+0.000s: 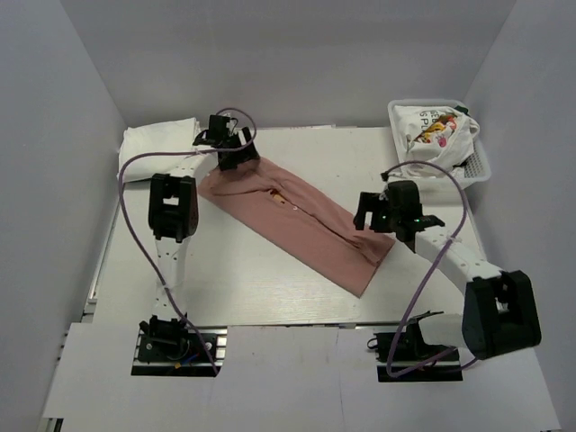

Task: Fold and stack the t-shirts

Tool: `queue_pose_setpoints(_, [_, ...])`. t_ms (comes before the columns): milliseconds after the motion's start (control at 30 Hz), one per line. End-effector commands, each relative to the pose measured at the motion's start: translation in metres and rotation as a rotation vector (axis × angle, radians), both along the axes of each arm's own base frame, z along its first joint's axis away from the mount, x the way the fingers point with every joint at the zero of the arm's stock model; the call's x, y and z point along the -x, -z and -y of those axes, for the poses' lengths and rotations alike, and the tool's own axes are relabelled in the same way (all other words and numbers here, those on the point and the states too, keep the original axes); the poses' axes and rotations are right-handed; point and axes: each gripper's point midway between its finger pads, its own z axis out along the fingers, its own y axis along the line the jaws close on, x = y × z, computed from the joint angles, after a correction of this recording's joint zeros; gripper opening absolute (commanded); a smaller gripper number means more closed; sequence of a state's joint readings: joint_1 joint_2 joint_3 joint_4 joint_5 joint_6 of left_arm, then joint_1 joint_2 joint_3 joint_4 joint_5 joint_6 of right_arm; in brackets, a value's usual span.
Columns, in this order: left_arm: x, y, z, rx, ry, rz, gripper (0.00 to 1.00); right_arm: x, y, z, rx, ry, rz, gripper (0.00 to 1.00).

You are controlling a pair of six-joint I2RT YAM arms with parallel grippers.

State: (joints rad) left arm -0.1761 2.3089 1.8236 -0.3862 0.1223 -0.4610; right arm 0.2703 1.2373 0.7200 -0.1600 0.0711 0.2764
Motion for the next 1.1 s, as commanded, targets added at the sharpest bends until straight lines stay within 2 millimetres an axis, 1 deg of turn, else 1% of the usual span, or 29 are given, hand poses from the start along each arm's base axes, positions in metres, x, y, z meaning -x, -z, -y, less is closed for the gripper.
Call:
queue_pose_setpoints(0, [-0.01, 0.054, 0.07, 0.108, 0.265, -0.056, 1.0, -0.001, -0.003, -0.06, -0.117, -0.319, 0.019, 0.9])
queue_pose_setpoints(33, [-0.022, 0.052, 0.089, 0.15, 0.333, -0.018, 1.0, 0.004, 0.013, -0.069, -0.113, -0.36, -0.033, 0.9])
queue_pose_setpoints(67, [-0.05, 0.013, 0.111, 0.194, 0.388, 0.11, 1.0, 0.007, 0.017, -0.076, -0.12, -0.388, -0.049, 0.9])
queue_pose_setpoints(100, [-0.065, 0.006, 0.128, 0.251, 0.404, 0.183, 1.0, 0.015, 0.021, -0.087, -0.132, -0.434, -0.068, 0.9])
queue_pose_setpoints(133, [-0.066, 0.001, 0.151, 0.315, 0.454, 0.228, 1.0, 0.023, 0.031, -0.095, -0.13, -0.47, -0.098, 0.9])
queue_pose_setpoints(167, [-0.065, 0.012, 0.161, 0.353, 0.465, 0.246, 1.0, 0.029, 0.041, -0.101, -0.135, -0.493, -0.128, 0.9])
queue_pose_setpoints(200, [-0.082, -0.004, 0.17, 0.398, 0.42, 0.359, 1.0, 0.04, 0.049, -0.112, -0.125, -0.541, -0.149, 0.9])
queue_pose_setpoints(233, [-0.081, -0.004, 0.182, 0.416, 0.409, 0.383, 1.0, 0.046, 0.054, -0.115, -0.126, -0.562, -0.168, 0.9])
queue_pose_setpoints(267, [-0.085, -0.016, 0.189, 0.43, 0.398, 0.428, 1.0, 0.052, 0.06, -0.121, -0.123, -0.594, -0.191, 0.9])
queue_pose_setpoints(300, [-0.091, -0.006, 0.194, 0.438, 0.358, 0.436, 1.0, 0.065, 0.068, -0.131, -0.111, -0.639, -0.233, 0.9])
queue_pose_setpoints(333, [-0.093, -0.023, 0.21, 0.458, 0.372, 0.488, 1.0, 0.073, 0.074, -0.134, -0.108, -0.656, -0.265, 0.9])
queue_pose_setpoints(367, [-0.092, -0.017, 0.215, 0.466, 0.357, 0.493, 1.0, 0.079, 0.081, -0.142, -0.119, -0.688, -0.304, 0.9])
queue_pose_setpoints(400, [-0.098, -0.024, 0.218, 0.475, 0.313, 0.524, 1.0, 0.094, 0.085, -0.149, -0.109, -0.736, -0.337, 0.9])
queue_pose_setpoints(467, [-0.098, -0.015, 0.229, 0.502, 0.265, 0.555, 1.0, 0.122, 0.091, -0.163, -0.091, -0.814, -0.402, 0.9])
queue_pose_setpoints(500, [-0.108, -0.019, 0.223, 0.495, 0.205, 0.585, 1.0, 0.136, 0.094, -0.162, -0.086, -0.834, -0.448, 0.9])
queue_pose_setpoints(533, [-0.107, -0.022, 0.229, 0.514, 0.192, 0.606, 1.0, 0.155, 0.095, -0.167, -0.066, -0.882, -0.479, 0.9])
queue_pose_setpoints(567, [-0.11, -0.018, 0.227, 0.508, 0.172, 0.615, 1.0, 0.161, 0.093, -0.168, -0.059, -0.889, -0.488, 0.9])
queue_pose_setpoints(600, [-0.117, -0.024, 0.22, 0.494, 0.122, 0.641, 1.0, 0.172, 0.094, -0.156, -0.015, -0.87, -0.543, 0.9])
queue_pose_setpoints(667, [-0.123, -0.024, 0.214, 0.477, 0.078, 0.653, 1.0, 0.189, 0.088, -0.154, 0.006, -0.876, -0.566, 0.9])
queue_pose_setpoints(700, [-0.128, -0.024, 0.207, 0.45, 0.043, 0.668, 1.0, 0.195, 0.085, -0.148, 0.023, -0.868, -0.577, 0.9])
queue_pose_setpoints(733, [-0.128, -0.024, 0.207, 0.45, 0.043, 0.668, 1.0, 0.206, 0.079, -0.144, 0.013, -0.841, -0.606, 0.9])
queue_pose_setpoints(800, [-0.135, -0.021, 0.195, 0.406, -0.022, 0.683, 1.0, 0.223, 0.072, -0.14, 0.006, -0.859, -0.646, 0.9])
queue_pose_setpoints(833, [-0.137, -0.021, 0.193, 0.4, -0.037, 0.686, 1.0, 0.232, 0.064, -0.137, -0.011, -0.872, -0.651, 0.9])
queue_pose_setpoints(867, [-0.138, -0.025, 0.193, 0.431, -0.061, 0.687, 1.0, 0.239, 0.061, -0.137, -0.019, -0.892, -0.658, 0.9])
queue_pose_setpoints(900, [-0.14, -0.02, 0.187, 0.451, -0.081, 0.68, 1.0, 0.24, 0.053, -0.139, -0.038, -0.906, -0.619, 0.9])
queue_pose_setpoints(933, [-0.139, -0.016, 0.189, 0.479, -0.084, 0.67, 1.0, 0.239, 0.05, -0.14, -0.042, -0.91, -0.599, 0.9])
queue_pose_setpoints(1000, [-0.138, -0.029, 0.193, 0.529, -0.074, 0.687, 1.0, 0.234, 0.043, -0.144, -0.053, -0.919, -0.544, 0.9])
queue_pose_setpoints(1033, [-0.137, -0.04, 0.196, 0.546, -0.056, 0.706, 1.0, 0.226, 0.036, -0.147, -0.053, -0.911, -0.494, 0.9])
queue_pose_setpoints(1067, [-0.135, -0.064, 0.2, 0.555, -0.02, 0.734, 1.0, 0.222, 0.028, -0.15, -0.063, -0.916, -0.451, 0.9])
